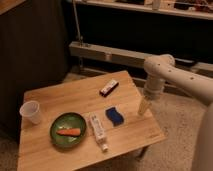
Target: Move the arm in a circular motion
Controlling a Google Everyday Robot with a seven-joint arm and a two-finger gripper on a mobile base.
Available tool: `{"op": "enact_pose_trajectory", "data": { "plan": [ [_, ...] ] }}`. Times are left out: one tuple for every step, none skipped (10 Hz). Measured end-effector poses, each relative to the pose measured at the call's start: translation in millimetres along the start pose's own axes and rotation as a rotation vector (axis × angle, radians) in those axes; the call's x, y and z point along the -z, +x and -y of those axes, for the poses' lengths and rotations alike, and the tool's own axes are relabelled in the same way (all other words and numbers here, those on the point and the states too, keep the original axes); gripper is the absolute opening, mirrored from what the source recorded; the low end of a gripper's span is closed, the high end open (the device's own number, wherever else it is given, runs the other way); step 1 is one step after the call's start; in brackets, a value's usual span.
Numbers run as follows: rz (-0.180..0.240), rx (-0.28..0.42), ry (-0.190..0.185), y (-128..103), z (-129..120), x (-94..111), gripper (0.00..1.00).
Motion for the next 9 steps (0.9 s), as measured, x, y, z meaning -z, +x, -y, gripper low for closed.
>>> {"op": "enact_pose_trajectory", "data": {
  "plan": [
    [0.004, 0.002, 0.010, 24.4, -2.7, 0.2, 0.80],
    [0.011, 0.025, 0.021, 44.3, -7.8, 0.6, 0.80],
    [0.019, 0.053, 0.032, 57.8, -14.5, 2.1, 0.80],
    [0.025, 0.095, 0.045, 71.5, -28.4, 5.2, 0.80],
    [0.027, 0.138, 0.054, 80.6, -44.8, 8.3, 0.80],
    [0.035, 0.196, 0.063, 83.3, -67.2, 12.4, 0.80],
    [0.038, 0.249, 0.069, 81.6, -89.4, 15.6, 0.80],
    [0.044, 0.310, 0.074, 73.4, -116.6, 19.4, 0.80],
    [0.047, 0.365, 0.077, 62.6, -142.0, 22.3, 0.80]
  ]
}}
